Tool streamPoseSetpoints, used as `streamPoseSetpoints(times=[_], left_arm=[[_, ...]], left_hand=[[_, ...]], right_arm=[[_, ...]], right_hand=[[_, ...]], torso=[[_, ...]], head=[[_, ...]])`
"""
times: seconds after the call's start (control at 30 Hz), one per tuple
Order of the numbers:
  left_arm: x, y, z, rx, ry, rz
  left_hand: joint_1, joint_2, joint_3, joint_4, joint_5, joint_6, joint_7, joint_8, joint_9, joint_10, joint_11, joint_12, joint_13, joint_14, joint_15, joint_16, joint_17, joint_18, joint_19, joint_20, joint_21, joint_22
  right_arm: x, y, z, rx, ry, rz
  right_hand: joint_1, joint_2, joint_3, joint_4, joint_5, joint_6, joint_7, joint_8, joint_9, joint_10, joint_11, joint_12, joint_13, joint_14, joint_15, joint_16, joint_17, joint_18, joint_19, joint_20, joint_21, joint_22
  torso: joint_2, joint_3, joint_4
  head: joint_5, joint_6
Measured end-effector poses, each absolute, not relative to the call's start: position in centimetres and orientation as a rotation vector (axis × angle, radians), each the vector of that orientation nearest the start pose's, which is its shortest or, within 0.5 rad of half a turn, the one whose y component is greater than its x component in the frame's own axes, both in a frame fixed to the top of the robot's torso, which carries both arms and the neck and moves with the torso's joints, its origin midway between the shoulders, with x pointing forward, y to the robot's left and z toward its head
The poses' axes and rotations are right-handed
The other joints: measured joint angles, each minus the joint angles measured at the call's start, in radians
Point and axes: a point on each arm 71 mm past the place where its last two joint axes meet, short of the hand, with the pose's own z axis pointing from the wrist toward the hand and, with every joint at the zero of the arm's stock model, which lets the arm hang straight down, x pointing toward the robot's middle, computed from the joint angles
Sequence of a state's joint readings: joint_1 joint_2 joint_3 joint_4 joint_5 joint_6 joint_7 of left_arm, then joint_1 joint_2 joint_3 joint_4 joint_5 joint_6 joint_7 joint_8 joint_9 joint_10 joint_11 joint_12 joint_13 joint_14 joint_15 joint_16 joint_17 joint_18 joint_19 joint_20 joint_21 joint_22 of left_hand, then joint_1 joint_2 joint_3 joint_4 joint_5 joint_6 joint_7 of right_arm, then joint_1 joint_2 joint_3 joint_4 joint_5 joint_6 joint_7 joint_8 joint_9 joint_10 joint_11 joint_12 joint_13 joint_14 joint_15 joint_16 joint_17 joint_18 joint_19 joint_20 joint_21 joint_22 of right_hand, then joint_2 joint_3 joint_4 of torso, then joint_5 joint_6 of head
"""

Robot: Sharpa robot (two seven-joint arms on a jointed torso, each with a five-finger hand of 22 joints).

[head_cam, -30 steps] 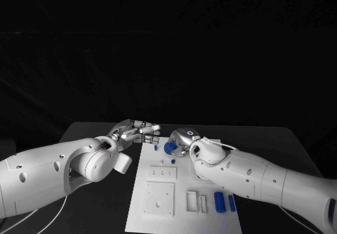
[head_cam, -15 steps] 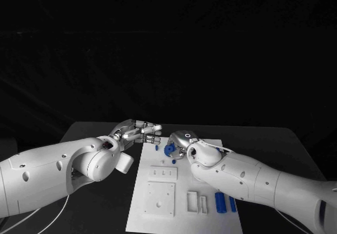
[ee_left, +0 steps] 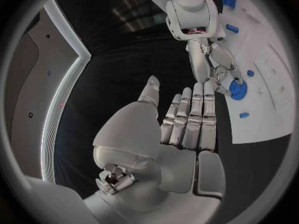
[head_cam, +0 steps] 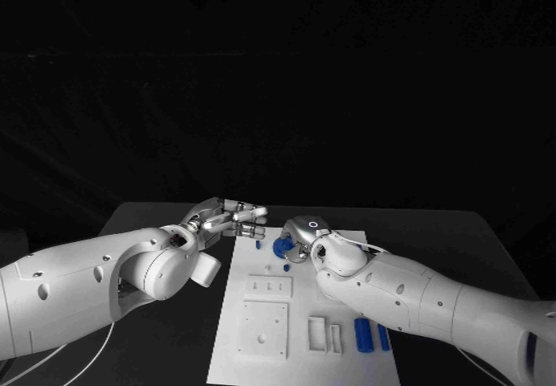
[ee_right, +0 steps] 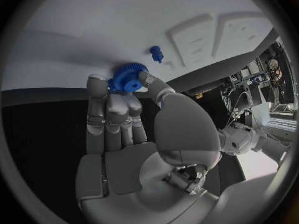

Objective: Assemble the parts on the task board

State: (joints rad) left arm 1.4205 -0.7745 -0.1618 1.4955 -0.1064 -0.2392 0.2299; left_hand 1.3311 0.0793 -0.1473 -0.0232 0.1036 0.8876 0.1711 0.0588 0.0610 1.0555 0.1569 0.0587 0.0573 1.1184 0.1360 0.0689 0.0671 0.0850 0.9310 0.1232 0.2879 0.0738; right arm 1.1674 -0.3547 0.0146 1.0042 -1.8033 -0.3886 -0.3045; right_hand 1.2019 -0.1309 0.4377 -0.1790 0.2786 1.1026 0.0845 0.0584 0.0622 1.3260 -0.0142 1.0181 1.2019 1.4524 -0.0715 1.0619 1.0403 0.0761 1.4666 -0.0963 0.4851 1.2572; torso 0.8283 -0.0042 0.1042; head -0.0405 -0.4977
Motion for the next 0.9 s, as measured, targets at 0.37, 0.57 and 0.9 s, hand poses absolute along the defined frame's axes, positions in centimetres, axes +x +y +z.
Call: streamPoseSetpoints(times=[0.37,0.57,0.9], left_arm=[[51.1,17.8,-12.4,-0.865,1.626,-1.501],[51.1,17.8,-12.4,-0.865,1.627,-1.501],[51.1,17.8,-12.4,-0.864,1.63,-1.502]], left_hand=[[0.0,0.0,0.0,0.0,0.0,0.0,0.0,0.0,0.0,0.0,0.0,0.0,0.0,0.0,0.0,0.0,0.0,0.0,0.0,0.0,0.0,0.0],[0.0,0.0,0.0,0.0,0.0,0.0,0.0,0.0,0.0,-0.002,-0.002,0.0,0.0,0.0,0.0,0.0,0.0,0.0,0.0,0.0,0.0,0.0],[-0.007,0.001,-0.001,0.012,0.0,-0.007,0.0,0.0,0.0,-0.007,0.001,0.0,0.0,-0.004,0.004,0.0,0.0,0.0,0.0,0.0,0.0,0.0]], right_arm=[[56.0,-10.0,-20.4,-0.228,1.493,0.341],[56.1,-10.3,-20.7,-0.211,1.517,0.347],[56.2,-10.8,-20.7,-0.178,1.545,0.38]], right_hand=[[0.003,-0.01,-0.06,0.02,-0.019,-0.116,0.017,0.009,0.007,-0.006,0.005,-0.02,-0.018,0.0,0.0,-0.015,-0.008,-0.001,0.0,0.0,-0.019,-0.015],[-0.081,-0.011,-0.141,0.131,-0.043,-0.181,0.016,0.002,-0.003,-0.009,0.002,-0.023,-0.02,0.0,0.0,-0.015,0.0,0.0,0.0,0.0,-0.019,-0.02],[-0.191,0.004,0.047,0.145,0.005,-0.144,0.024,-0.005,-0.005,-0.015,0.007,-0.019,-0.014,0.0,0.0,-0.011,0.017,0.0,0.0,0.0,-0.007,-0.021]], torso=[[0.0,0.0001,-0.0011],[0.0,-0.0005,-0.0011],[0.0,-0.0011,0.0004]], head=[[0.0,0.001],[-0.001,-0.001],[0.0,-0.003]])
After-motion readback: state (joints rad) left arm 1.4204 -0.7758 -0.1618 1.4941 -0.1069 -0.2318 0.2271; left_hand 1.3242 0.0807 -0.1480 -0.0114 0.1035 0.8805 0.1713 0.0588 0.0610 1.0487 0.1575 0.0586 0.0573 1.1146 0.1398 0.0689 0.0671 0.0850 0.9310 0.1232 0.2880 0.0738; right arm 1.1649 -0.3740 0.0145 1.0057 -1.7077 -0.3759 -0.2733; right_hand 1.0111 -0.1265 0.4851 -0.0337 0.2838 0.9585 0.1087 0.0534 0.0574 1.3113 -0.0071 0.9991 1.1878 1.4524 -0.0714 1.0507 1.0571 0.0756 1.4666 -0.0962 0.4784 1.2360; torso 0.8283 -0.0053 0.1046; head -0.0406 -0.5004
